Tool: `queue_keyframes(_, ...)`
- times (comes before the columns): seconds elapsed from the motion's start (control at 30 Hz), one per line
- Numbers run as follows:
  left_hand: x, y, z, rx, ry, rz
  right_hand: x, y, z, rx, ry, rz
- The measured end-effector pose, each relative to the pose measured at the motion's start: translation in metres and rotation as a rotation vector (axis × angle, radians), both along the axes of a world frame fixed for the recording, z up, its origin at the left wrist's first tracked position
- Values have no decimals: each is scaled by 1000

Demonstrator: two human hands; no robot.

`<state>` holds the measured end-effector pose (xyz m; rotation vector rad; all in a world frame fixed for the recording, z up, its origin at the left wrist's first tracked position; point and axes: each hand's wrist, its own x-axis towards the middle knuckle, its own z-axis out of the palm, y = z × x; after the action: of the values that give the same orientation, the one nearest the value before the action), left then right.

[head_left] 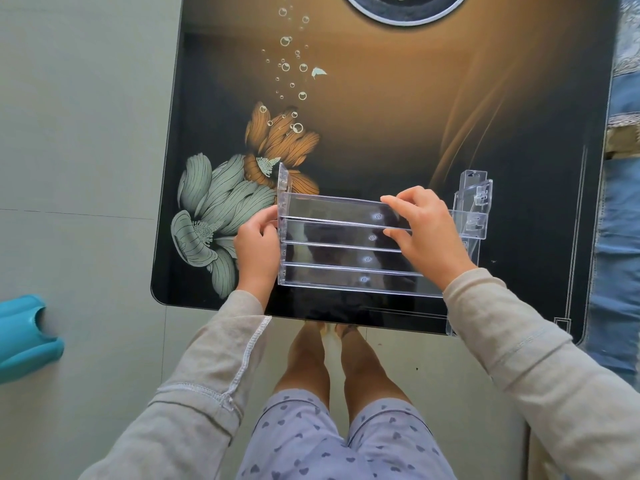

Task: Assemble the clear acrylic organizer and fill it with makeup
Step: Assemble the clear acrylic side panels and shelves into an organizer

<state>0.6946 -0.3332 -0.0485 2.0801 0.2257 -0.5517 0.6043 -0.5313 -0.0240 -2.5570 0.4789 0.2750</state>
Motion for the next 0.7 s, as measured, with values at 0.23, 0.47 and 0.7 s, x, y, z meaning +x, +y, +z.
queue_keyframes(0.23,-1,-3,2,-18,1,18,3,-3,-2,-6,10,16)
queue_keyframes(0.47,8,-18,0,167,-123,-40,3,-3,-3,-18,18,8)
queue_keyframes(0.7,17,-21,-2,299,-212,-123,-1,-1,-3,-2,-27,0)
